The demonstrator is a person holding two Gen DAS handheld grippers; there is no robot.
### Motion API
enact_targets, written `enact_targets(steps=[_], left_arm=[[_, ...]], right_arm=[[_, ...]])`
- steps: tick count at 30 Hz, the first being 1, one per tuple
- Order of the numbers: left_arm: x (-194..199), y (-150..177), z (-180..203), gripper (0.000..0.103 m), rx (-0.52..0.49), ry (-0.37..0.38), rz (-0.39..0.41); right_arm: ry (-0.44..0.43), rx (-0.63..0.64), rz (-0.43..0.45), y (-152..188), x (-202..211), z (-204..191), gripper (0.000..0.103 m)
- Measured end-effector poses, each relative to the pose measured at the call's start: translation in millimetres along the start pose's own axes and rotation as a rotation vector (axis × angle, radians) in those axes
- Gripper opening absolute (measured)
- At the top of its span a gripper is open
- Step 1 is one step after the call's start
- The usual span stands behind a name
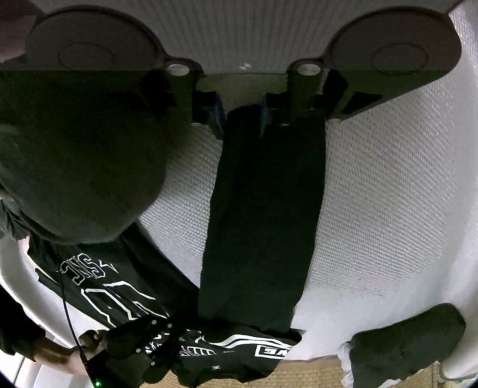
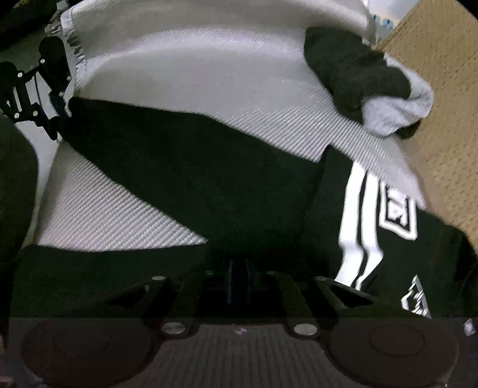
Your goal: Fold clothes
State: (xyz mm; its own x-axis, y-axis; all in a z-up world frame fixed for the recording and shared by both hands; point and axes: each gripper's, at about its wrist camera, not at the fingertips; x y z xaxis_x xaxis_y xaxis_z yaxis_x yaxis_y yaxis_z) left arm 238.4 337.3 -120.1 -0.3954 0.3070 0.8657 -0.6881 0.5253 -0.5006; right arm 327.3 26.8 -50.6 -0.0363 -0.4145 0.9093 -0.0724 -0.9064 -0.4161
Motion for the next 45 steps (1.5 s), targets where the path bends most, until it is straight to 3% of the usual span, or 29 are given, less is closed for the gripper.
enact_targets(steps=[5,8,11,16,19,22,28,32,35,38,40,42,43,45], left_arm=[[15,11,-2,0.045,0.051,-0.006,0.028],[26,11,-19,0.050,0.163,-0.012,0.091],[28,8,-36,0.051,0.261,-0.075,0.128],[9,2,-41,0.051,0.312,-0.145,0.102],[-2,0,-37,0.051,0.318,-0.151,0.092],[-8,-3,-32,0.056,0.322,-0.177,0.094],[-18,-8,-20,0.056,0.301,-0.233,0.095],[-21,-7,-10,0.056,0.258,-0.256,0.100],[-21,-6,-4,0.053,0.229,-0.268,0.110],[-21,-7,-2,0.039,0.216,-0.256,0.120],[-20,-7,-2,0.021,0.213,-0.246,0.122],[-19,-8,-2,0.014,0.211,-0.237,0.125],[-19,-8,-2,0.011,0.207,-0.236,0.128],[-18,-8,1,0.008,0.194,-0.242,0.136]], right_arm=[[0.015,-0.047,0.054,13,11,-4,0.015],[0.051,-0.102,0.113,22,19,-5,0.018],[0.067,-0.168,0.171,27,24,-1,0.018],[0.096,-0.247,0.256,9,27,3,0.018],[0.110,-0.276,0.297,-5,25,5,0.036],[0.119,-0.237,0.293,-38,7,0,0.048],[0.105,-0.150,0.177,-97,-46,-13,0.052],[0.108,-0.120,0.114,-106,-63,-8,0.053],[0.084,-0.133,0.108,-107,-67,0,0.061],[0.056,-0.157,0.105,-105,-69,7,0.060],[0.014,-0.192,0.105,-105,-69,16,0.057],[-0.021,-0.227,0.104,-105,-68,19,0.052],[-0.032,-0.232,0.104,-105,-67,19,0.044],[-0.020,-0.196,0.103,-105,-66,10,0.019]])
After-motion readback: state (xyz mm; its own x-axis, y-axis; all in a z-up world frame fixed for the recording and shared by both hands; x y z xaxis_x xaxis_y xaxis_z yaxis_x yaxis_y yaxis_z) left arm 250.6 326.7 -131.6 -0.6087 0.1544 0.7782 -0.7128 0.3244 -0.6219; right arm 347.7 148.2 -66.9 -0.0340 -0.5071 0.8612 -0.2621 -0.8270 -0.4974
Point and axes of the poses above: each gripper's, at about its wrist camera, not at the fingertips, and x roughly against the way its jaws point, z to its right, y to its underside, and after that the axes turned 10 degrees about -y, right-handed
